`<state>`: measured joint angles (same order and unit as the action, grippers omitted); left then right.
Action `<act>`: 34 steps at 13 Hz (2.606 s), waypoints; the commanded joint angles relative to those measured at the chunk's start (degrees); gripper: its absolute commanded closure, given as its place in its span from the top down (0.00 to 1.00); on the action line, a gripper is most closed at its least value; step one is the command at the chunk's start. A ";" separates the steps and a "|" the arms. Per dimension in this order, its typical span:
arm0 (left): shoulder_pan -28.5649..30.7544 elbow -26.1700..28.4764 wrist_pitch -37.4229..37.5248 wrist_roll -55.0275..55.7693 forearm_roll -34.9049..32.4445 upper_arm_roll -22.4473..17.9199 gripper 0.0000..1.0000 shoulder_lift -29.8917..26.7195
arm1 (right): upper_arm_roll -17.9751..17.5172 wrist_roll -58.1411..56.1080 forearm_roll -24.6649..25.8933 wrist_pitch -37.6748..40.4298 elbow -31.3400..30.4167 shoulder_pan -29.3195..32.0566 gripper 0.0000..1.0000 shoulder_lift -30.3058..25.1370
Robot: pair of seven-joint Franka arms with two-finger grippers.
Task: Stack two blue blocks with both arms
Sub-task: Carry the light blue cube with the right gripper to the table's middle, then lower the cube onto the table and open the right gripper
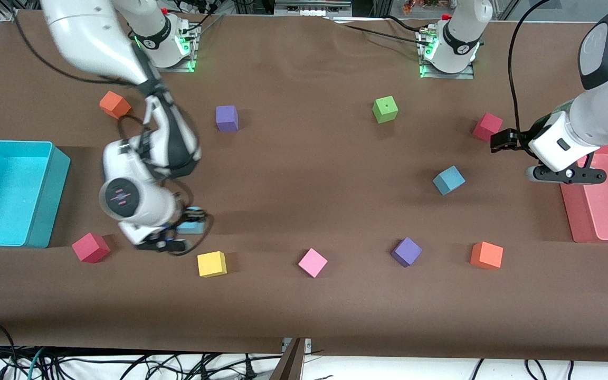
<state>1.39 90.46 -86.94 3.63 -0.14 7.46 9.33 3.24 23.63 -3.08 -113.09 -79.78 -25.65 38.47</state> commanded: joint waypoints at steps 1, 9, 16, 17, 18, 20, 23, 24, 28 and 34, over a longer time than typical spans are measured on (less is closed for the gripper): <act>0.19 -0.46 0.81 0.33 -0.21 0.19 1.00 0.07 | 0.72 8.93 -0.34 0.33 4.00 -5.80 0.44 1.77; 0.28 -0.38 0.81 0.24 -0.21 0.19 1.00 0.78 | -3.32 24.35 -3.16 -13.10 6.04 -16.97 0.47 8.63; 0.37 -0.38 0.81 -0.29 -0.21 0.19 1.00 0.95 | -3.32 25.67 -3.07 -15.49 6.04 -21.20 0.48 12.32; 0.37 -0.38 0.81 -0.29 -0.21 0.19 1.00 0.95 | -3.32 25.67 -3.07 -15.58 6.04 -21.37 0.51 12.59; 0.54 -0.38 0.81 -0.37 -0.21 0.19 1.00 0.95 | -3.32 25.67 -3.07 -15.50 6.04 -21.38 0.57 12.68; 0.55 -0.29 0.81 -0.29 -0.30 0.19 1.00 0.86 | -3.32 25.67 -3.07 -15.58 6.04 -21.29 0.74 13.03; 0.72 0.24 0.81 -0.46 -0.30 0.19 0.99 0.86 | -3.15 24.45 -2.37 -15.32 6.47 -21.29 1.00 12.86; 0.81 0.41 0.64 -0.46 -0.30 0.19 0.99 0.86 | -2.97 23.57 -2.37 -14.80 7.00 -21.11 1.00 12.42; 0.90 1.29 0.37 -1.78 -0.30 0.10 0.99 0.78 | -2.62 16.46 -2.45 -9.71 9.02 -18.49 1.00 9.70; 0.90 2.09 0.90 0.94 -0.30 -0.08 1.00 0.86 | -3.32 -24.64 -3.94 -8.02 8.15 -10.40 1.00 6.53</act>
<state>1.86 92.43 -86.57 4.06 -0.14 7.13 10.45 0.95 9.49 -5.88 -121.52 -70.46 -37.93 45.92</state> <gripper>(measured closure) 0.000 0.000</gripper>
